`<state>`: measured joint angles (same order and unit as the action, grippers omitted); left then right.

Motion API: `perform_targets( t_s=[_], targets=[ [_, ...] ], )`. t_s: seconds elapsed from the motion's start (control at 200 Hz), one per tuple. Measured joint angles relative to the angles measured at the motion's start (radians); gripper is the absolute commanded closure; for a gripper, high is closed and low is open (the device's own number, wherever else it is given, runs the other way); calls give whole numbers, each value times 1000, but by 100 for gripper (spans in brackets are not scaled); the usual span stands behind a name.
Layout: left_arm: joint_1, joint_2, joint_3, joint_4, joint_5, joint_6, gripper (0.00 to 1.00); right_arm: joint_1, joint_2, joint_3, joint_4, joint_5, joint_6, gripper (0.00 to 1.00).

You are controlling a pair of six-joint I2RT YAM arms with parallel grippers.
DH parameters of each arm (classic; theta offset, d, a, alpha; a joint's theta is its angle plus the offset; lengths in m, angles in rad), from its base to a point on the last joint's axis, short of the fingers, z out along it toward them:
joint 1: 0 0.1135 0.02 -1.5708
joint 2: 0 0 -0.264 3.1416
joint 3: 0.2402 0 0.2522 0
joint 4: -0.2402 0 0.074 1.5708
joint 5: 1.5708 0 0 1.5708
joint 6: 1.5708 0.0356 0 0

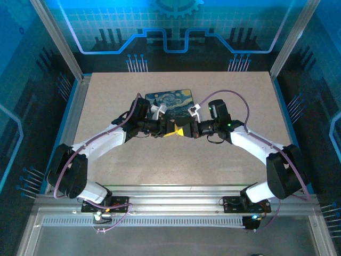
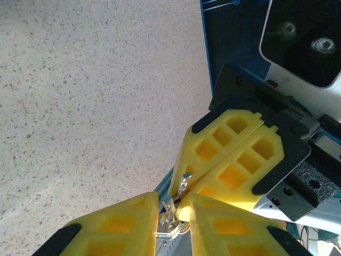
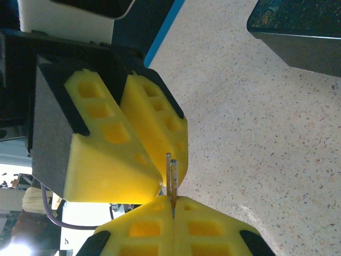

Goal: Unlock a padlock with a key

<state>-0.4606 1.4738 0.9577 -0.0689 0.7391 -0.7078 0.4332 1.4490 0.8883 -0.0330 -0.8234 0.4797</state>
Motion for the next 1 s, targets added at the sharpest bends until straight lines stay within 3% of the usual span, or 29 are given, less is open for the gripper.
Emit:
perform_targets(
  t_s=[0.205, 0.605, 0.825, 1.0],
  targets=[
    [0, -1, -13, 15, 6, -16, 75, -2, 8, 0, 1, 0, 3, 100],
    [2, -2, -19, 31, 11, -26, 85, -2, 10, 0, 5, -1, 3, 100],
    [5, -2, -27, 39, 11, -31, 100, -3, 10, -1, 4, 0, 3, 100],
    [5, -2, -38, 46, 11, -30, 100, -6, 7, -19, 11, -2, 3, 94]
  ],
)
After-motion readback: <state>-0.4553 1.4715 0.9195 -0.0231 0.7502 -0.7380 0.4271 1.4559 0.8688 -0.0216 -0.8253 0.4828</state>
